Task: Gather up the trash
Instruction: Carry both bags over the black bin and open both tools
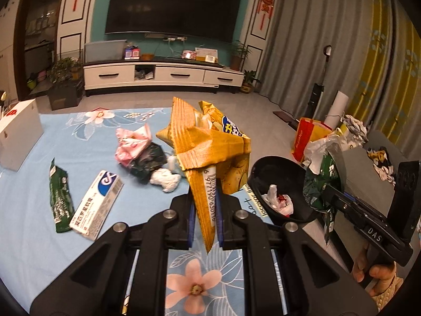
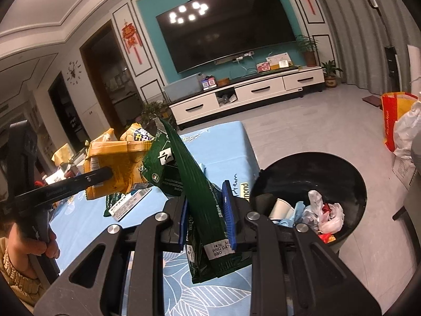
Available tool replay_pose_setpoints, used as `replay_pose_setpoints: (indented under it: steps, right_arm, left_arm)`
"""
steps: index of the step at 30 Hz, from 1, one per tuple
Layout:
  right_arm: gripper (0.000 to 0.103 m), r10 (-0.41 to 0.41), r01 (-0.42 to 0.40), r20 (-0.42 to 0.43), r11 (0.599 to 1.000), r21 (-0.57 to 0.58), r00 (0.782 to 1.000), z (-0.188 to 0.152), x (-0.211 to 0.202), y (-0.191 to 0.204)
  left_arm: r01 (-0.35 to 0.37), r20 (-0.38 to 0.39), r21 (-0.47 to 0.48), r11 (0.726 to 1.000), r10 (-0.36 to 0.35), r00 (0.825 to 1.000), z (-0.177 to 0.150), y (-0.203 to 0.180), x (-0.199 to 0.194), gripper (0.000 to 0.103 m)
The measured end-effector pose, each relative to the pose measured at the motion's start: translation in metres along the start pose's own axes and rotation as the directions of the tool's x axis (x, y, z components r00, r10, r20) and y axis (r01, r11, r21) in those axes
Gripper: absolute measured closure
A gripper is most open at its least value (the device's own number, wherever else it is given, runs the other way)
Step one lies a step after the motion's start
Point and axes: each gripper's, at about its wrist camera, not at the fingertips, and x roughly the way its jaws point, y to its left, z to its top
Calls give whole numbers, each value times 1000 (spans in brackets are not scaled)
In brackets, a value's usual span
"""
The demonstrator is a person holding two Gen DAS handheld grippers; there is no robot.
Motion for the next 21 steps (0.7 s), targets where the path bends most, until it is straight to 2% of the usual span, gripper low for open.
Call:
replay_pose_setpoints:
  steps: [9, 21]
  right_arm:
    - [79, -47, 46, 15, 997, 64, 999, -1, -5, -24]
    - [79, -131, 121, 30, 966, 227, 991, -2, -2, -77]
  left_arm:
    - [42, -18, 65, 997, -41, 999, 6, -31, 21, 89]
    - [119, -63, 133, 984, -112, 992, 15, -82, 66, 89]
